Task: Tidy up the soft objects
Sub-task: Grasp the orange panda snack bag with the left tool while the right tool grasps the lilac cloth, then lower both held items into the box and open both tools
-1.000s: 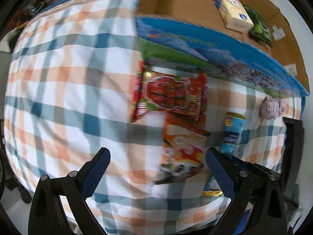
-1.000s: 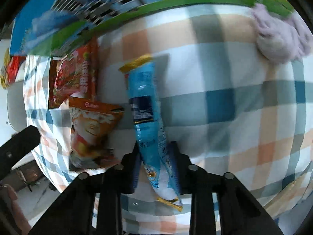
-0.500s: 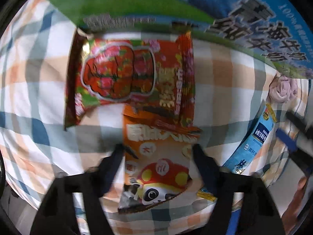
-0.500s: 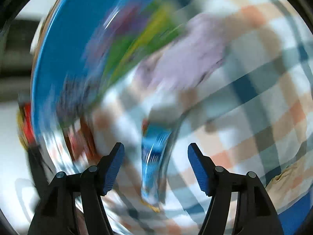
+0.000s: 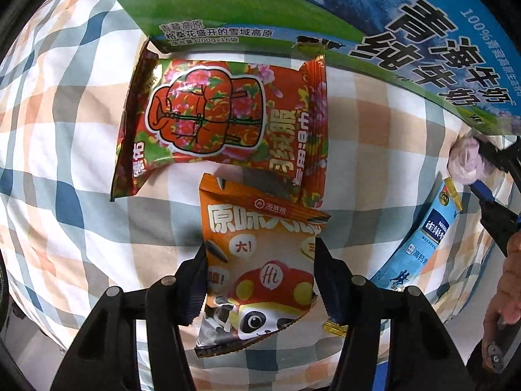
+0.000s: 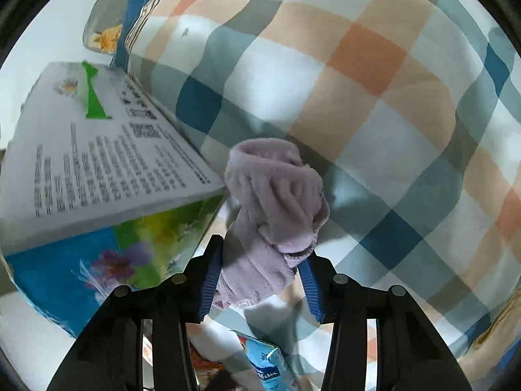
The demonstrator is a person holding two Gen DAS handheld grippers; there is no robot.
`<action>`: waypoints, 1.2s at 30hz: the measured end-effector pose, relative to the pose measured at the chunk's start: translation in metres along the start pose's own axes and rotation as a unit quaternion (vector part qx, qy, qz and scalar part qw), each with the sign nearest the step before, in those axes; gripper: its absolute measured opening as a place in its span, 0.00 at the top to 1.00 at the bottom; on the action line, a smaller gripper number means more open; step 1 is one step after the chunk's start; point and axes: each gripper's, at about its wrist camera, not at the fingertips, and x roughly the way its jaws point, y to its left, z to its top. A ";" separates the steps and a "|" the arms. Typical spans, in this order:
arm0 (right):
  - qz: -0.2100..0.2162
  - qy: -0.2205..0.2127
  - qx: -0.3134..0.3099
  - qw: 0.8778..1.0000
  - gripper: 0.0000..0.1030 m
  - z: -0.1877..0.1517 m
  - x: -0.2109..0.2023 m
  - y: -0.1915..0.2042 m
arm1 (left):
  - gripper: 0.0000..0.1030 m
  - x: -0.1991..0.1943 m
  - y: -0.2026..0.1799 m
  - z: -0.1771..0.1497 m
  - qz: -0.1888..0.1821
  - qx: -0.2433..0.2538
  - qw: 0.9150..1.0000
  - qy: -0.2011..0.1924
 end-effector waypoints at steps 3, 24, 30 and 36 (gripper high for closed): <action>-0.041 0.014 -0.056 0.997 0.59 -0.013 -0.003 0.014 | 0.46 -0.006 -0.003 -0.003 0.003 0.007 1.000 0.002; -0.224 0.071 -0.256 0.938 0.57 -0.086 0.006 0.006 | 0.53 -0.011 -0.018 -0.032 0.028 0.018 0.999 -0.032; -0.208 0.047 -0.295 0.931 0.57 -0.109 -0.042 0.022 | 0.54 -0.042 -0.021 -0.061 0.014 0.020 0.998 -0.058; -0.169 0.032 -0.344 0.923 0.57 -0.151 -0.099 0.050 | 0.54 -0.097 -0.033 -0.092 -0.012 0.032 0.994 -0.101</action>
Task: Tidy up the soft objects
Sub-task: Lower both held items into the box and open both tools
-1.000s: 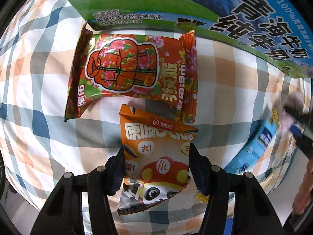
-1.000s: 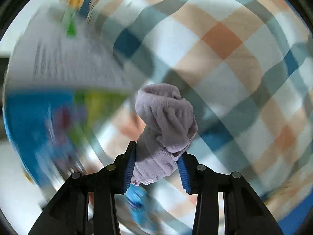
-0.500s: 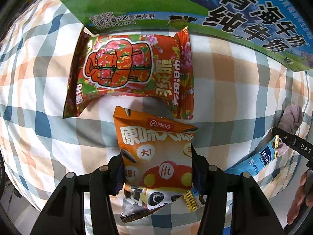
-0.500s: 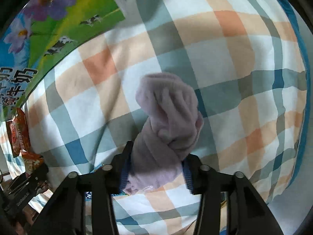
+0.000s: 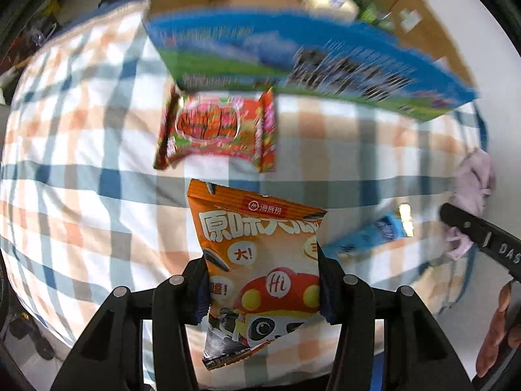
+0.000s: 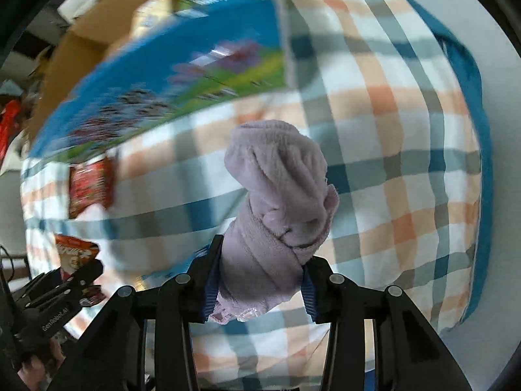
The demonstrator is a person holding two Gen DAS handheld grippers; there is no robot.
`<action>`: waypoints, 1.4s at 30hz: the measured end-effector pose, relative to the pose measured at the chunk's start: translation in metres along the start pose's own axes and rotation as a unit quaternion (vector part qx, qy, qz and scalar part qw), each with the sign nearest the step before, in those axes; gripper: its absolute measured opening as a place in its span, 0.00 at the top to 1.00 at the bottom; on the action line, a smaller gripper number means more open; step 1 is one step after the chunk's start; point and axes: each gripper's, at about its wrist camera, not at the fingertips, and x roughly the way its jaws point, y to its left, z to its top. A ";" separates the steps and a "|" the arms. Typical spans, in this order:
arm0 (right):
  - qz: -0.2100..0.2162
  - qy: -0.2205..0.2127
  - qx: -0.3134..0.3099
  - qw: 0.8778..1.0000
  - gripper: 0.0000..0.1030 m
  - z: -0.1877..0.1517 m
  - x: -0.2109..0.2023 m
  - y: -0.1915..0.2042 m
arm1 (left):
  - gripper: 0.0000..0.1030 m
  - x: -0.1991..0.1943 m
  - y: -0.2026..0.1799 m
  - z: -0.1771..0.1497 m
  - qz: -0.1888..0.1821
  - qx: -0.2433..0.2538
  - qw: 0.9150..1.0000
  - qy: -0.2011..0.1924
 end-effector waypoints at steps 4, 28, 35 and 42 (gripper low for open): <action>0.027 -0.017 -0.031 0.999 0.57 0.016 -0.037 0.013 | 0.54 -0.043 -0.007 0.005 -0.021 0.007 0.999 -0.037; 0.017 -0.047 -0.064 0.997 0.57 0.208 -0.057 0.057 | 0.54 -0.073 -0.012 0.233 -0.031 0.037 0.997 -0.053; -0.020 0.028 -0.077 0.996 0.57 0.249 0.015 0.053 | 0.54 -0.009 -0.008 0.292 -0.028 0.025 0.999 0.008; -0.052 0.076 -0.094 0.991 0.57 0.268 0.059 0.052 | 0.53 0.037 -0.006 0.329 -0.015 0.032 0.998 0.050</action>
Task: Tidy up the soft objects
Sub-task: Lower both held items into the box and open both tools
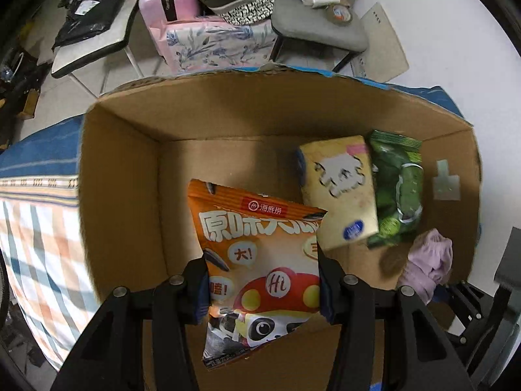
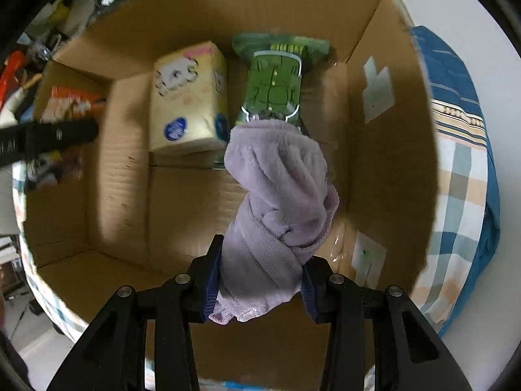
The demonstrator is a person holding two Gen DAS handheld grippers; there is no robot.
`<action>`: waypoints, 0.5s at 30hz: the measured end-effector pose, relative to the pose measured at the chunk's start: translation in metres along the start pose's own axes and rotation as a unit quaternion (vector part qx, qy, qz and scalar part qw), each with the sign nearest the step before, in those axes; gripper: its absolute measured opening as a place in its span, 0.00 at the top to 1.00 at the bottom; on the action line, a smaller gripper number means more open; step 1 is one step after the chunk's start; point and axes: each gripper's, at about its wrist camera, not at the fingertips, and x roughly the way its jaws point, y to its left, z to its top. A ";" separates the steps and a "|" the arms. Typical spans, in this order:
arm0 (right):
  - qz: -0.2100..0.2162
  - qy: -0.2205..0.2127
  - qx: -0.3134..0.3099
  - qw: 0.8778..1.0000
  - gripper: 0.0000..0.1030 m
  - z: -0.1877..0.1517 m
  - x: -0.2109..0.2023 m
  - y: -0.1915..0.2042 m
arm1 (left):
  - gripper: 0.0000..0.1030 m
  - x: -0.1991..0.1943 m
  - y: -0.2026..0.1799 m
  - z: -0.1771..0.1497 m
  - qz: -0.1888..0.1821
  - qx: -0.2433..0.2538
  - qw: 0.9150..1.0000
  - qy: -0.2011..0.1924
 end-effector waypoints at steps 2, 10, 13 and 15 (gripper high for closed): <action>-0.007 0.012 -0.003 1.000 0.57 0.002 0.009 -0.002 | 0.53 0.006 0.000 0.007 0.002 0.003 1.000 0.006; -0.018 0.039 -0.010 0.999 0.56 0.007 0.024 -0.007 | 0.52 0.022 0.005 0.024 0.010 0.006 0.999 0.034; -0.021 0.041 -0.009 0.999 0.54 0.008 0.025 -0.010 | 0.52 0.027 0.007 0.026 0.005 -0.002 0.999 0.052; -0.019 0.041 -0.004 0.999 0.52 0.008 0.023 -0.012 | 0.46 0.026 0.008 0.027 0.006 -0.001 0.999 0.050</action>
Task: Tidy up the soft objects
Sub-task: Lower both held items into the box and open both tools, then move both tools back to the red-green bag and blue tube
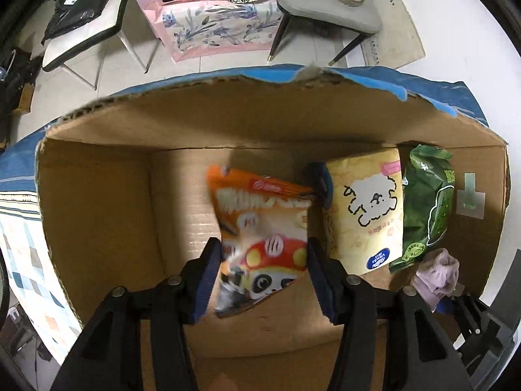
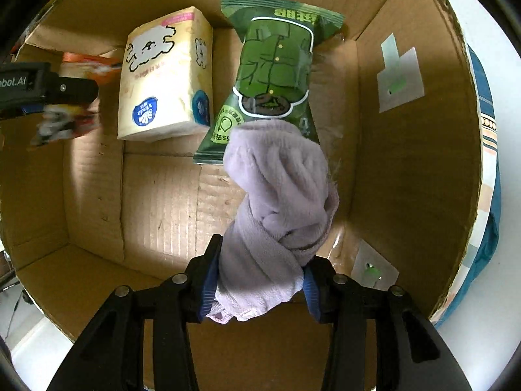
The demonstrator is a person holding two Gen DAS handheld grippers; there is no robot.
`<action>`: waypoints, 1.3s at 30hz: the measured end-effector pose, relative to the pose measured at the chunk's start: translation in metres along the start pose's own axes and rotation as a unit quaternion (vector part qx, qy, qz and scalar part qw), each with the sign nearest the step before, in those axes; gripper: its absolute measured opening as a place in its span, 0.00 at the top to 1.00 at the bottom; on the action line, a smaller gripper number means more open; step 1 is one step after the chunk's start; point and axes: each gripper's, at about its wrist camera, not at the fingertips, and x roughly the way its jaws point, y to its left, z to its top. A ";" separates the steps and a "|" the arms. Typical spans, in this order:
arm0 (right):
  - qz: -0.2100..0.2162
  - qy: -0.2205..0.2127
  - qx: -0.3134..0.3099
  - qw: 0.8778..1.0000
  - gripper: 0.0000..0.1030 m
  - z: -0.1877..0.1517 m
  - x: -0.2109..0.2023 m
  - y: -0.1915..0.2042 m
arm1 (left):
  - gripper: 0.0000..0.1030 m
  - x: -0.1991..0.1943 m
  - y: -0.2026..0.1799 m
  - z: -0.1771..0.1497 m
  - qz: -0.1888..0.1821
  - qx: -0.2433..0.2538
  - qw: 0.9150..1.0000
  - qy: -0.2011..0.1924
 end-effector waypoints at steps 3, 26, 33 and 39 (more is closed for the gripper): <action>0.007 0.000 0.002 1.000 0.47 0.002 -0.004 -0.001 | 0.40 -0.004 0.001 -0.001 0.000 -0.002 1.000 -0.008; 0.003 -0.124 0.035 0.992 0.00 -0.040 -0.096 -0.001 | 0.03 -0.092 0.005 -0.089 0.036 0.011 0.989 -0.143; -0.003 -0.179 0.042 0.983 0.00 -0.078 -0.113 0.017 | 0.03 -0.125 0.002 -0.140 0.047 0.010 0.978 -0.204; -0.005 -0.229 0.048 0.972 0.00 -0.117 -0.143 0.025 | 0.02 -0.149 0.001 -0.181 0.026 -0.004 0.970 -0.240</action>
